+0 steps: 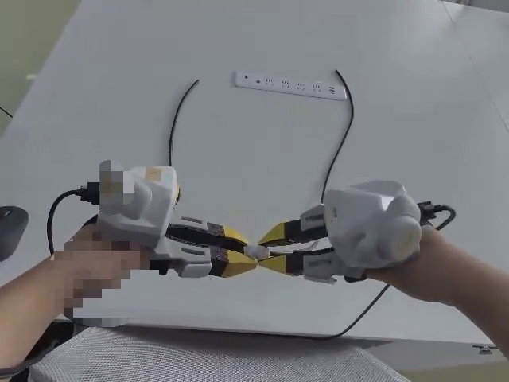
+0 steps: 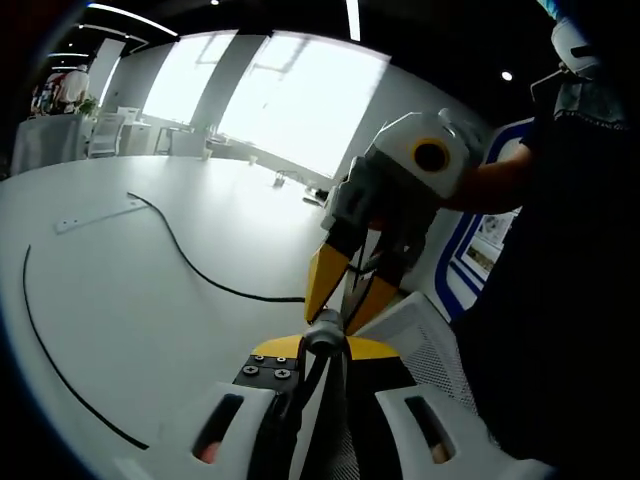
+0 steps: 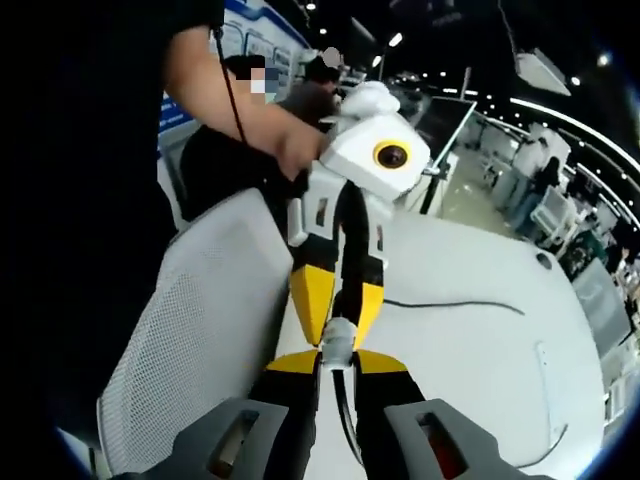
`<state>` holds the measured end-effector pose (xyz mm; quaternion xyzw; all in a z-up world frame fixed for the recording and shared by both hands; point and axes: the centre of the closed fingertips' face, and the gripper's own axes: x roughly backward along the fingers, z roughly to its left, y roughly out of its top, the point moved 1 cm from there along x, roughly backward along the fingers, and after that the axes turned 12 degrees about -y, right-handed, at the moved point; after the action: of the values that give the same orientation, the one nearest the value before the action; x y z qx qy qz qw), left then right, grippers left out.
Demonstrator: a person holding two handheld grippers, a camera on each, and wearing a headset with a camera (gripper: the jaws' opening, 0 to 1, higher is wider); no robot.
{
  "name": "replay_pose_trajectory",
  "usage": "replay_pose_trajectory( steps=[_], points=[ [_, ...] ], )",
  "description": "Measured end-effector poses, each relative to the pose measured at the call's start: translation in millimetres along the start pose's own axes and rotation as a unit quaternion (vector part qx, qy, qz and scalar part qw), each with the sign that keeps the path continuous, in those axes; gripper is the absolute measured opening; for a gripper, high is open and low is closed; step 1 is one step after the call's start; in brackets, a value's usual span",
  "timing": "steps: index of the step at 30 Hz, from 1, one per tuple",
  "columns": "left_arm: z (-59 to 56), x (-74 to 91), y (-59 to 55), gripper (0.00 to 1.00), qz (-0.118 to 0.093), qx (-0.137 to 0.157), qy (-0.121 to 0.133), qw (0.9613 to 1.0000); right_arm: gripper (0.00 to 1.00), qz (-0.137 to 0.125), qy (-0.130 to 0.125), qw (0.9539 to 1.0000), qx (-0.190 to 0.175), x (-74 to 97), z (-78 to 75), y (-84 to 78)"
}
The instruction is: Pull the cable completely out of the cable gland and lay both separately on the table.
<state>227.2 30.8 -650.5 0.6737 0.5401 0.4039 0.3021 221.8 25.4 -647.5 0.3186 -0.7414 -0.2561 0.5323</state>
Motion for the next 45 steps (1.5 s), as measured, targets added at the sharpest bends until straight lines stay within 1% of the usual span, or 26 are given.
replay_pose_trajectory(
  steps=[2, 5, 7, 9, 13, 16, 23, 25, 27, 29, 30, 31, 32, 33, 35, 36, 39, 41, 43, 44, 45],
  points=[
    [-0.2, -0.1, -0.6, 0.15, -0.001, 0.01, -0.001, 1.0, 0.07, 0.0, -0.009, 0.9998, 0.018, -0.1, 1.8, -0.4],
    [-0.8, 0.0, -1.3, 0.15, 0.0, 0.008, 0.0, 1.0, 0.08, 0.001, -0.026, 0.999, 0.036, -0.2, 2.9, -0.6],
    [-1.4, 0.0, -1.1, 0.15, -0.001, 0.012, 0.001, 0.9999, 0.08, 0.001, -0.031, 0.9988, 0.038, 0.4, 3.0, -0.7],
    [-1.8, -0.1, -0.3, 0.15, -0.002, 0.01, 0.001, 0.9999, 0.08, 0.0, -0.037, 0.9986, 0.039, 1.1, 1.6, -0.2],
    [-2.0, -0.7, -0.2, 0.15, 0.001, 0.009, 0.0, 1.0, 0.08, -0.002, -0.039, 0.9988, 0.031, 3.0, 1.2, 0.1],
    [-3.0, -2.1, 0.2, 0.15, 0.001, 0.007, -0.001, 1.0, 0.08, -0.001, -0.037, 0.9992, 0.014, 4.3, 0.8, -0.8],
    [-4.5, -2.1, 1.7, 0.15, -0.002, -0.008, 0.005, 0.9999, 0.08, -0.002, -0.043, 0.9991, -0.007, 5.5, 0.5, -0.4],
    [-3.9, -0.9, 2.7, 0.15, -0.002, -0.021, 0.01, 0.9997, 0.1, 0.0, -0.048, 0.9987, -0.018, 5.7, -0.8, -0.9],
    [-4.2, -0.1, 4.0, 0.15, -0.001, -0.032, 0.013, 0.9994, 0.13, 0.0, -0.05, 0.998, -0.038, 6.1, -1.8, -0.9],
    [-2.8, 1.4, 6.6, 0.15, -0.002, -0.05, 0.019, 0.9986, 0.14, -0.001, -0.057, 0.9972, -0.048, 7.7, -4.3, -0.5],
    [-1.4, 2.8, 9.2, 0.15, -0.003, -0.063, 0.026, 0.9977, 0.15, -0.001, -0.06, 0.9963, -0.061, 9.1, -5.1, 0.2],
    [-2.6, 3.0, 10.2, 0.15, -0.004, -0.063, 0.024, 0.9977, 0.15, -0.013, -0.071, 0.9939, -0.084, 11.7, -8.6, 3.6],
    [-2.6, 3.3, 11.0, 0.15, -0.005, -0.063, 0.024, 0.9977, 0.15, -0.023, -0.08, 0.9918, -0.097, 14.0, -12.1, 6.3],
    [-2.2, 3.7, 12.3, 0.15, -0.006, -0.067, 0.026, 0.9974, 0.14, -0.034, -0.091, 0.9885, -0.116, 18.2, -16.5, 8.7],
    [-2.0, 4.3, 15.0, 0.15, -0.005, -0.075, 0.03, 0.9967, 0.15, -0.035, -0.105, 0.9827, -0.149, 23.9, -21.8, 7.4],
    [-2.0, 4.7, 15.9, 0.15, -0.005, -0.077, 0.031, 0.9965, 0.16, -0.035, -0.108, 0.9812, -0.156, 25.7, -22.9, 6.4],
    [-1.3, 6.1, 19.0, 0.15, -0.007, -0.086, 0.035, 0.9957, 0.18, -0.022, -0.121, 0.9765, -0.177, 27.8, -24.3, -1.8],
    [-0.7, 6.7, 20.6, 0.15, -0.007, -0.091, 0.037, 0.9951, 0.17, -0.015, -0.127, 0.9762, -0.176, 26.9, -22.3, -6.7],
    [-0.7, 7.3, 22.1, 0.15, -0.007, -0.098, 0.039, 0.9944, 0.18, -0.004, -0.142, 0.9753, -0.169, 27.0, -23.5, -9.9],
    [-0.3, 7.6, 22.8, 0.15, -0.007, -0.101, 0.039, 0.9941, 0.18, 0.006, -0.157, 0.9752, -0.156, 27.6, -25.7, -11.6],
    [0.2, 7.8, 23.2, 0.15, -0.006, -0.103, 0.04, 0.9938, 0.18, 0.015, -0.163, 0.9762, -0.142, 27.7, -25.9, -12.3]
  ],
)
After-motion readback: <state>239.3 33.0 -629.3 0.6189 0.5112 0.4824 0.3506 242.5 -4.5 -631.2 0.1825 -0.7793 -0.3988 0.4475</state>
